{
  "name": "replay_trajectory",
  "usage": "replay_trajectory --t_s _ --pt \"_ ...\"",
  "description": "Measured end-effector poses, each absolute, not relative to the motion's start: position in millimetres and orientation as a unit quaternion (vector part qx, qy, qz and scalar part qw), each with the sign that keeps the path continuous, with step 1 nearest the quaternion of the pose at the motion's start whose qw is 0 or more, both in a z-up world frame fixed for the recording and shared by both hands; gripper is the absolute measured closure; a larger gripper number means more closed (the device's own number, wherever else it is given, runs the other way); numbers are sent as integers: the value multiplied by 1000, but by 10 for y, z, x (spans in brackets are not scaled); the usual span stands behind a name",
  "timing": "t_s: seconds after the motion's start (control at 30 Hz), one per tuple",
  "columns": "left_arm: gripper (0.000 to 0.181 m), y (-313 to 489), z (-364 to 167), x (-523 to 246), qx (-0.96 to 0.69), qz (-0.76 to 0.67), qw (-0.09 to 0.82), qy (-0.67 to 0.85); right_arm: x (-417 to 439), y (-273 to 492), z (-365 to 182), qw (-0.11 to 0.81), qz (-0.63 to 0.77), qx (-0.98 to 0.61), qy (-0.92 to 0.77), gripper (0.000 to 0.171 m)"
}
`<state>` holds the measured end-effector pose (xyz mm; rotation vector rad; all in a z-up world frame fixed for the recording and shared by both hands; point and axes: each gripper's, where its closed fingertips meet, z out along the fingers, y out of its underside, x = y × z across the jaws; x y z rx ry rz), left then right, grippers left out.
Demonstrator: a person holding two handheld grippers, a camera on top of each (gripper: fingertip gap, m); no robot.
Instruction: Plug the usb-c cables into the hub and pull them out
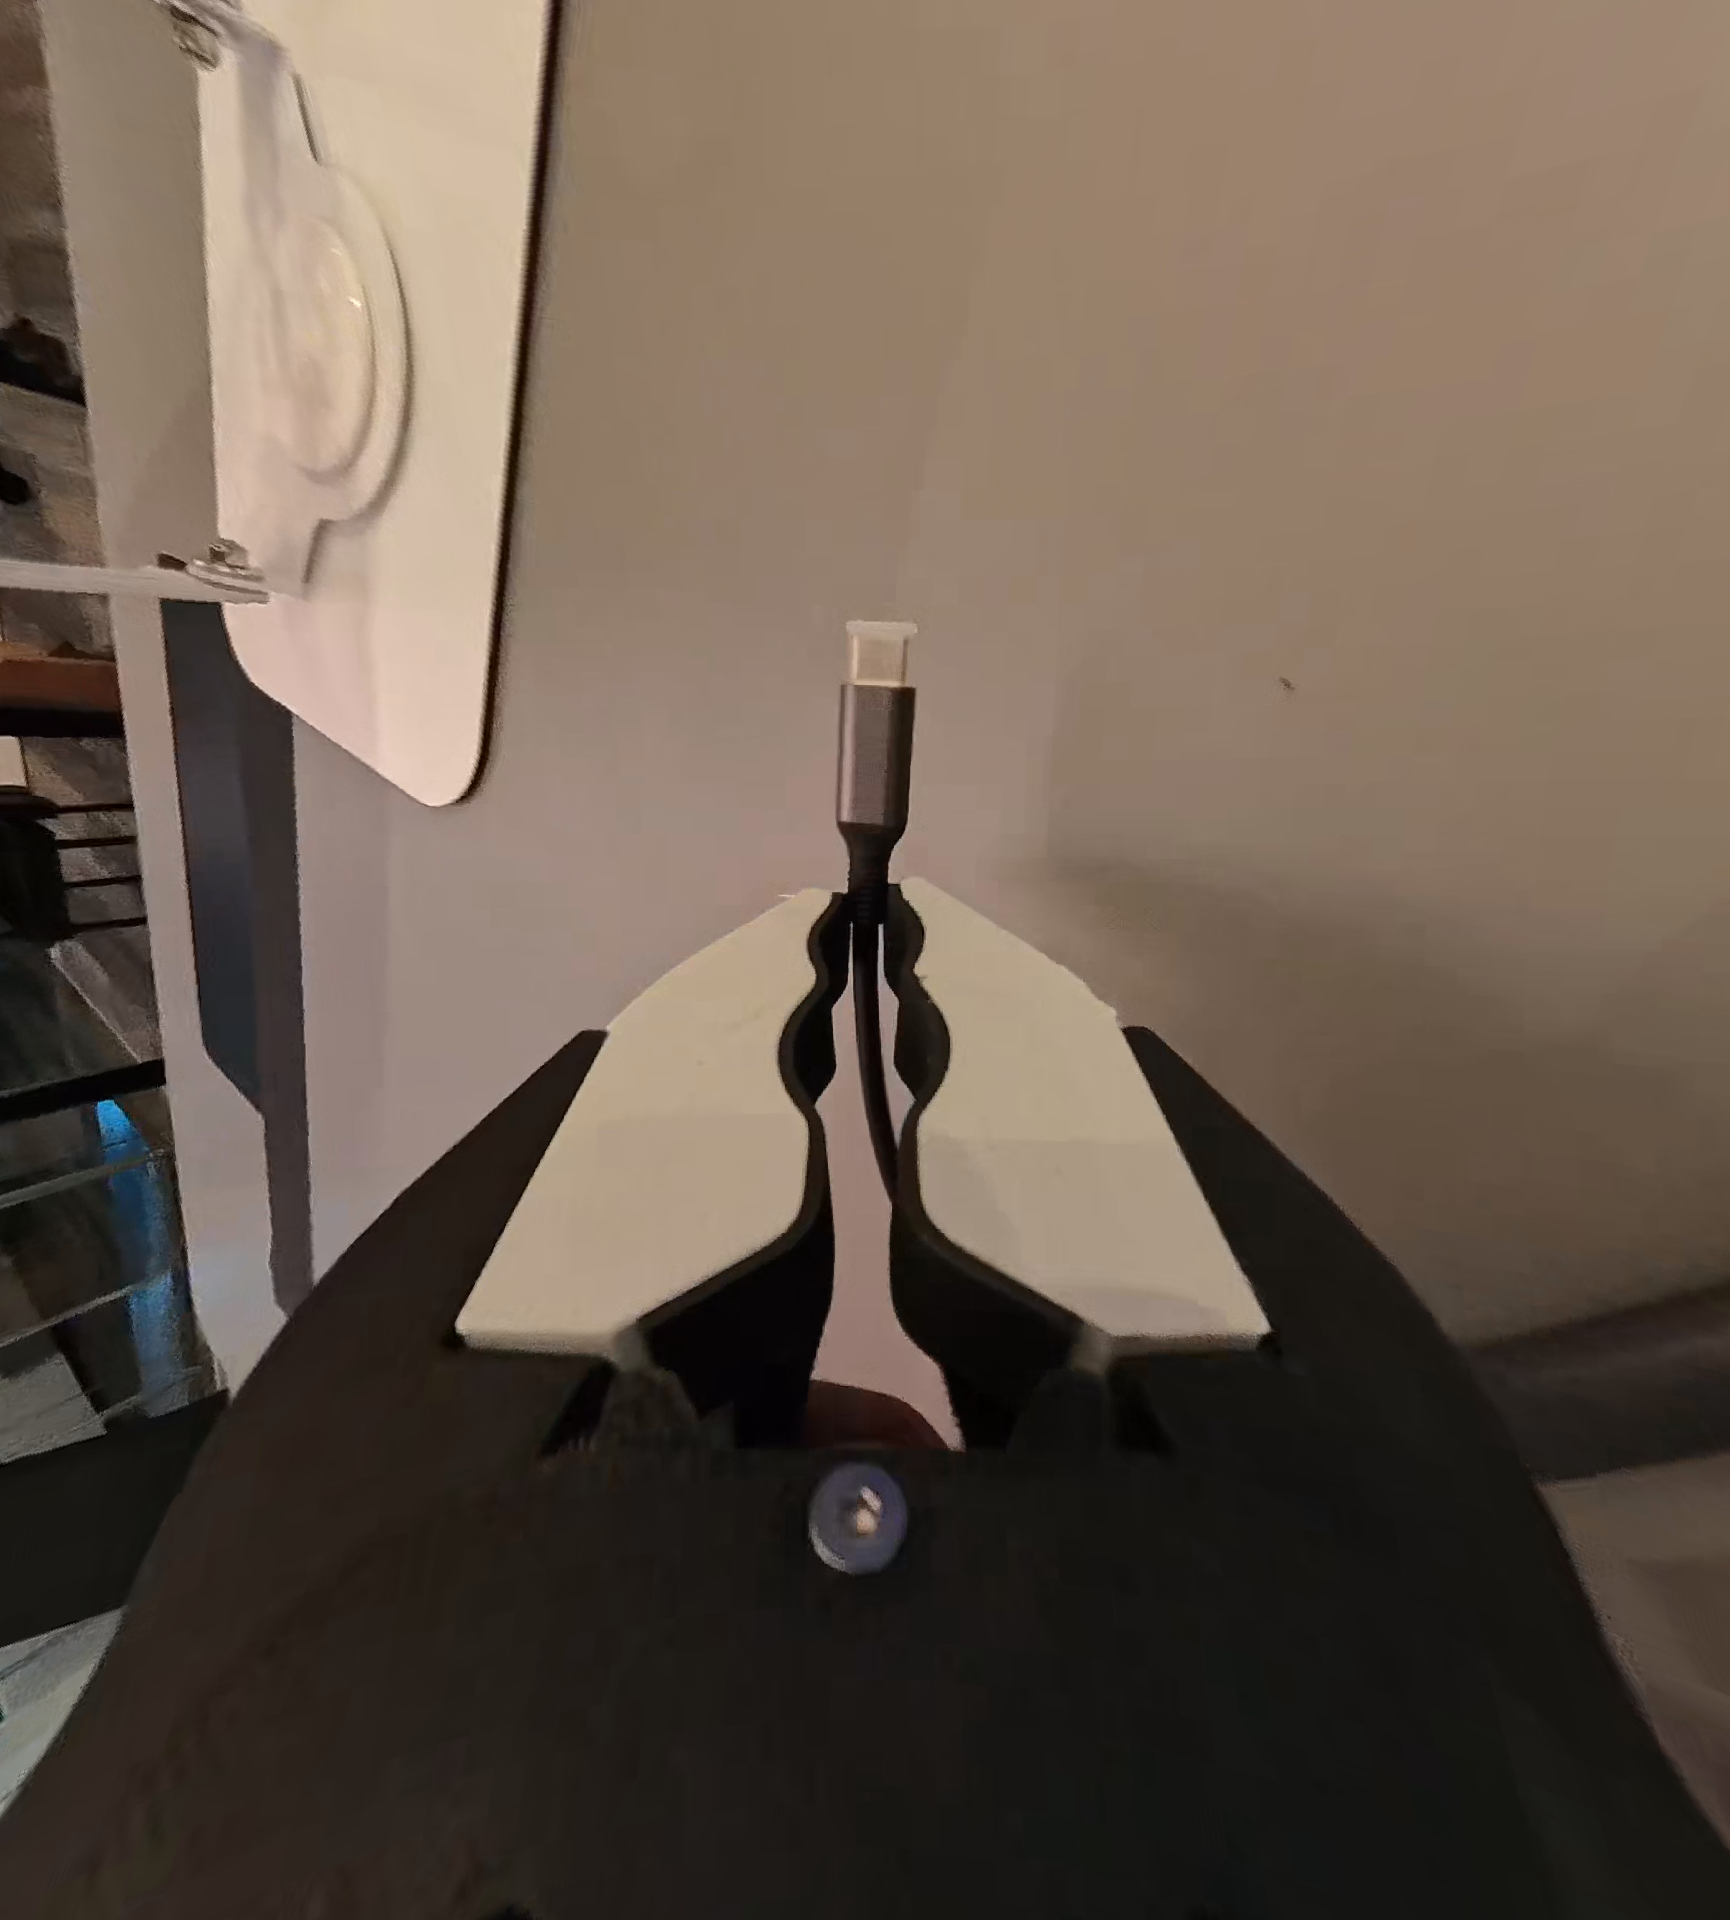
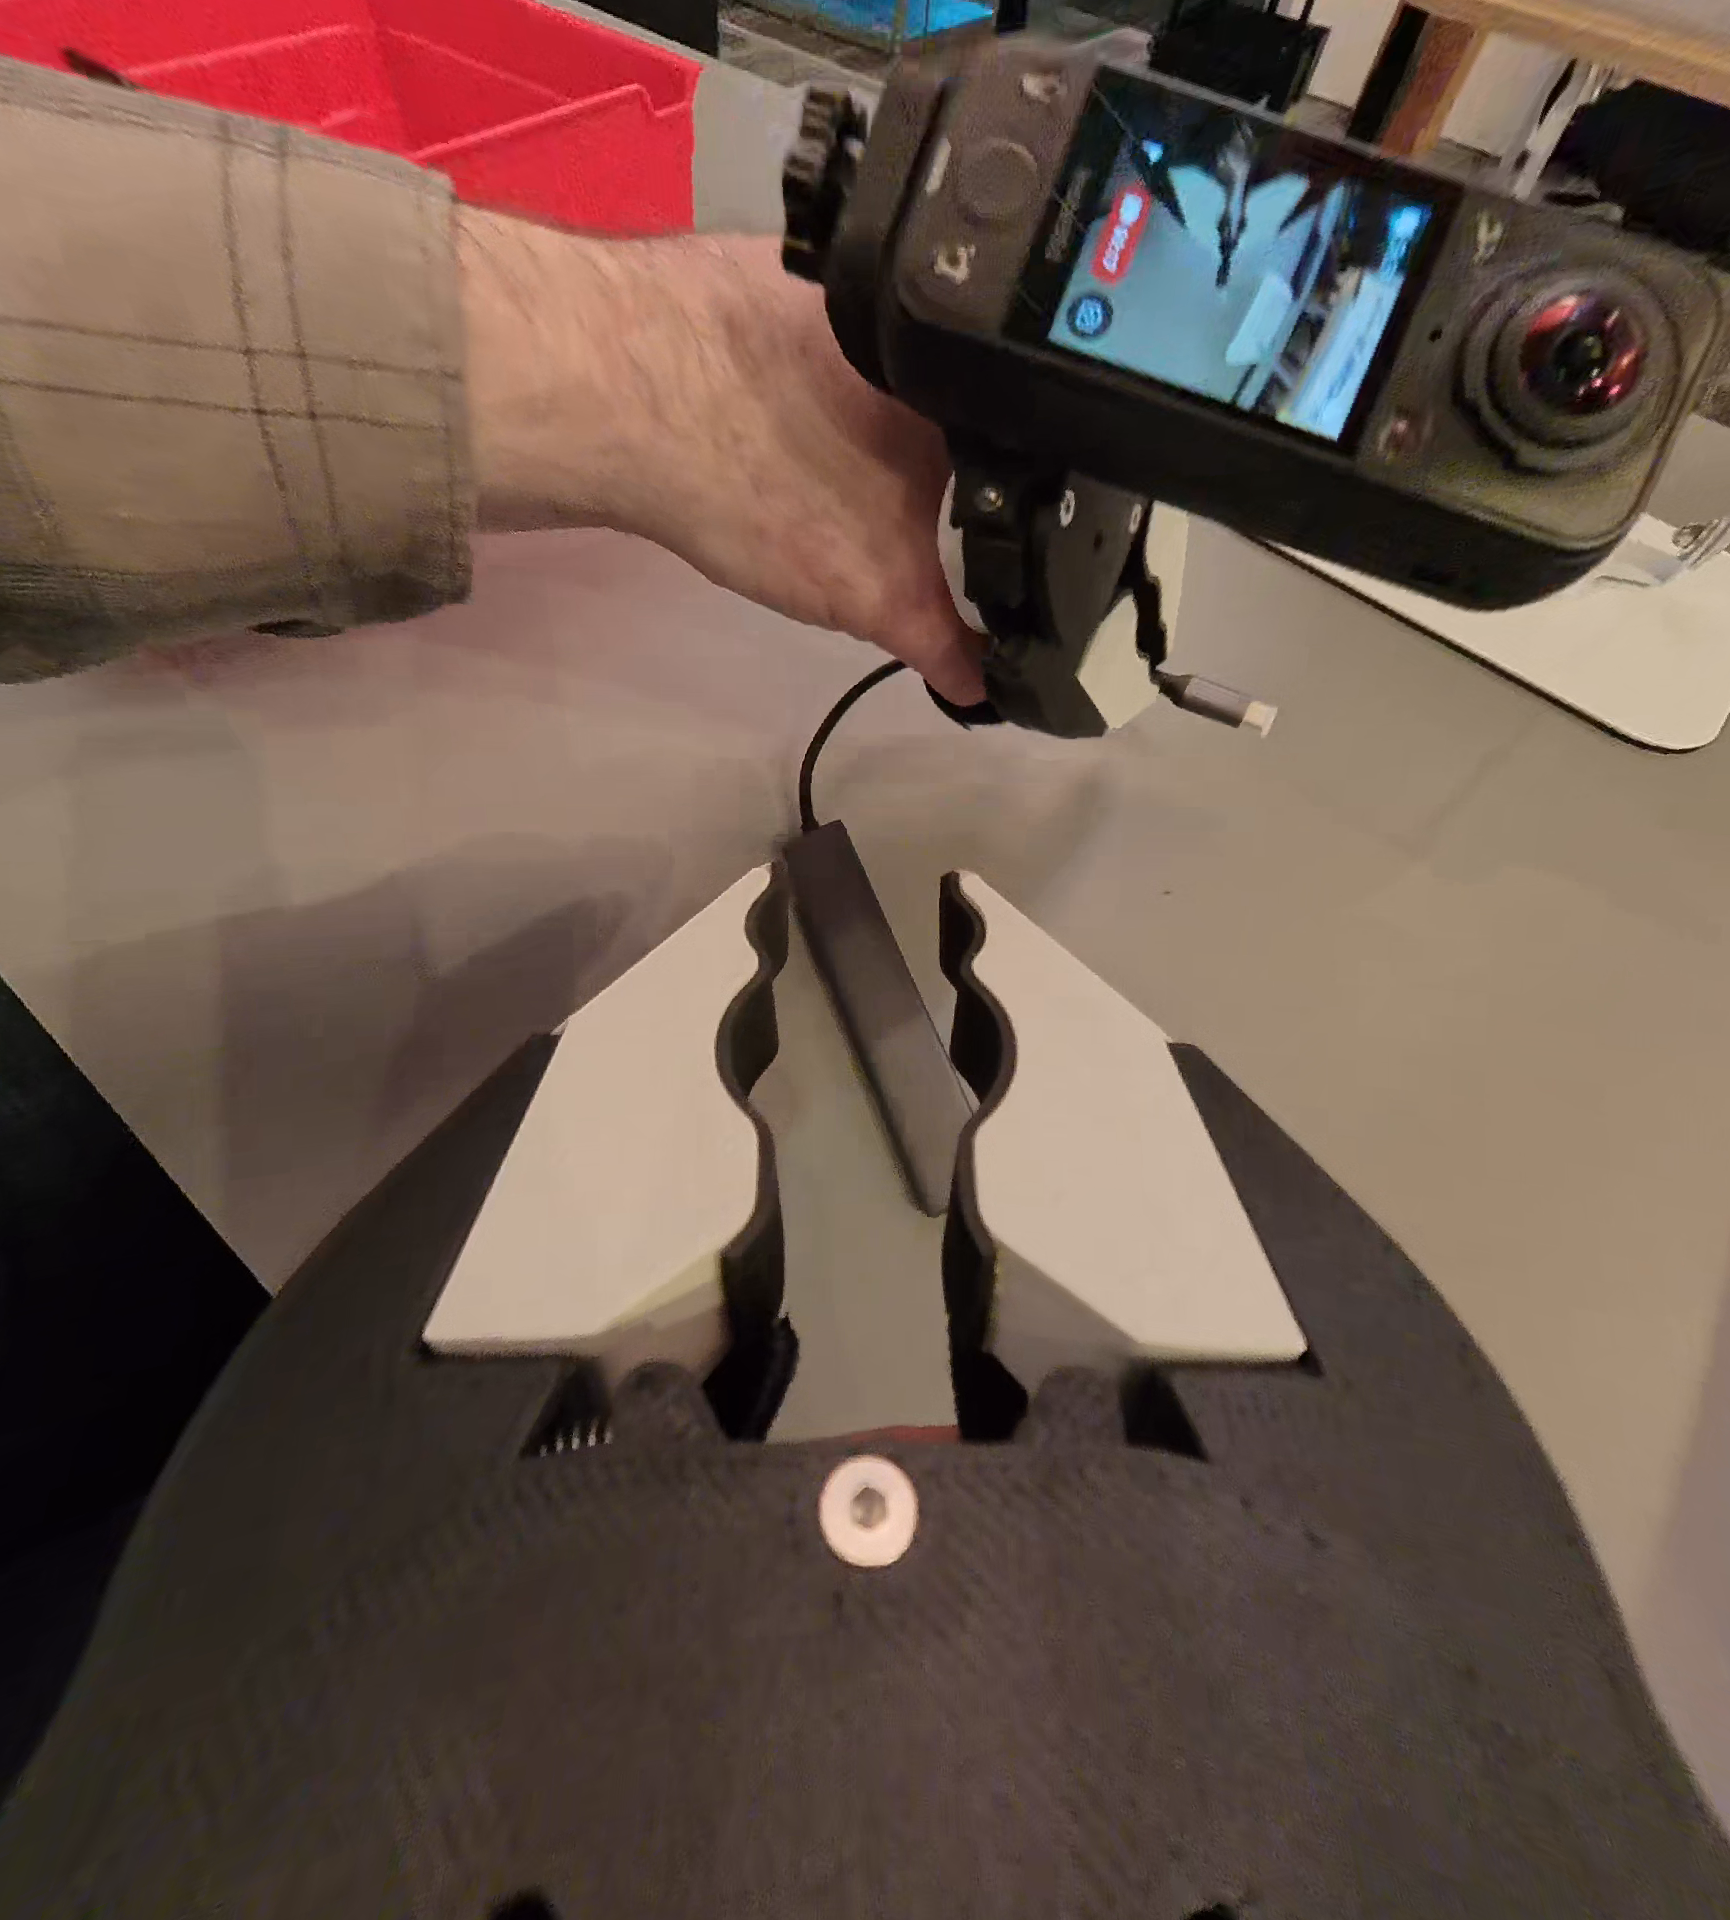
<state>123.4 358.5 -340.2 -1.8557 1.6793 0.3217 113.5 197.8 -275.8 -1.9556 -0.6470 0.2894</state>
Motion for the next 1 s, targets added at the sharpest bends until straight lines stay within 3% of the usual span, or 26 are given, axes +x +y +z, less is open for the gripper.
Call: replay_trajectory --t_s 0.07,0.13,0.2,0.47,0.67,0.77,0.87,1.0 --pt "169 3602 -3481 1263 -701 115 306 634 1138 1977 -2771 504 120 -812 -269 144" --pt "136 3653 -3497 1228 -703 135 314 624 1139 1974 -2779 502 121 -813 -270 144" --pt "127 3672 -3445 1189 -692 159 327 623 1134 1972 -2782 502 122 -812 -271 144" --pt "131 3398 -2485 881 -679 126 441 573 1098 1959 -2747 506 129 -808 -272 144" --pt "151 3188 -1779 -246 -678 153 463 549 1069 1947 -2705 511 138 -805 -270 144" --pt "160 3014 -1827 -992 -695 168 399 574 1049 1938 -2701 510 140 -804 -272 144" --pt "155 2877 -2086 -1757 -724 205 307 583 1016 1928 -2693 510 141 -802 -276 144" --pt "155 2847 -2292 -2332 -756 202 280 556 969 1906 -2696 509 140 -801 -284 144"
